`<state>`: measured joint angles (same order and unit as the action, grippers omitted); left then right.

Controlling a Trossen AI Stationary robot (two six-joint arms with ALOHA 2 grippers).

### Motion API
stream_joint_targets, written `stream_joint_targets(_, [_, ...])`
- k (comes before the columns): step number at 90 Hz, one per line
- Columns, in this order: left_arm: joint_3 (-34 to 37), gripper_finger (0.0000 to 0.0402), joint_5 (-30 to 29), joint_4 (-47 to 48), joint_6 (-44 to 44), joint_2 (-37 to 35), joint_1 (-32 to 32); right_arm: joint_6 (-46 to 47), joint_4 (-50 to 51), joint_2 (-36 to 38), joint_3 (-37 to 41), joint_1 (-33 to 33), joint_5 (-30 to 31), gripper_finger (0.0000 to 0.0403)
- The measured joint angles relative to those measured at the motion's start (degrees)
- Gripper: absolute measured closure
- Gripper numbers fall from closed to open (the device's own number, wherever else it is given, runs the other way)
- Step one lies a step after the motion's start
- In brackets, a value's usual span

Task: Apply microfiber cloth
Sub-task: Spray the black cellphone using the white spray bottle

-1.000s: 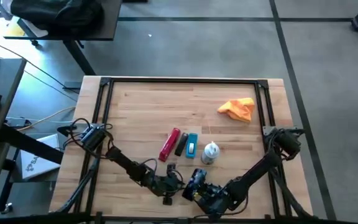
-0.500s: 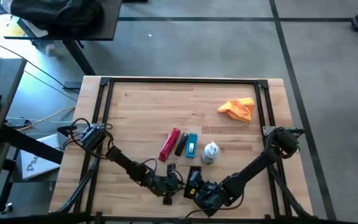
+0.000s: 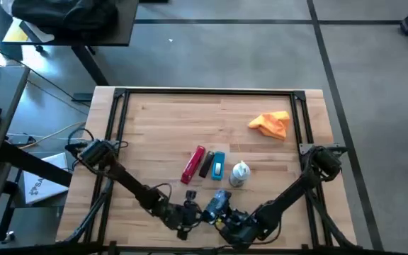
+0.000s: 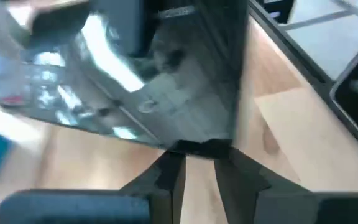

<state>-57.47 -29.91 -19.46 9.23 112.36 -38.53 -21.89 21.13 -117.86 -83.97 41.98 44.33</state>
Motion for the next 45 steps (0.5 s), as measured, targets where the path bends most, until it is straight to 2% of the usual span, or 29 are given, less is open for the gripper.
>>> stream_joint_targets(18, [-0.02,0.0337,-7.4,16.32,1.13,-11.44,-4.55,11.16,9.97,0.11,-9.67,-1.8,1.71,0.04])
stream_joint_targets(28, [-0.02,0.0337,-13.43,23.35,1.65,-18.24,-7.83,17.42,17.87,0.13,-17.44,-3.21,-1.58,0.0401])
stream_joint_targets(37, [0.97,0.0337,-20.11,25.29,1.47,-23.6,-10.68,22.32,24.85,0.17,-24.59,-4.86,-5.29,0.0401])
stream_joint_targets(45, [1.55,0.0337,-26.15,22.91,-0.32,-27.2,-13.08,24.57,27.16,0.23,-29.93,-5.84,-5.42,0.0401])
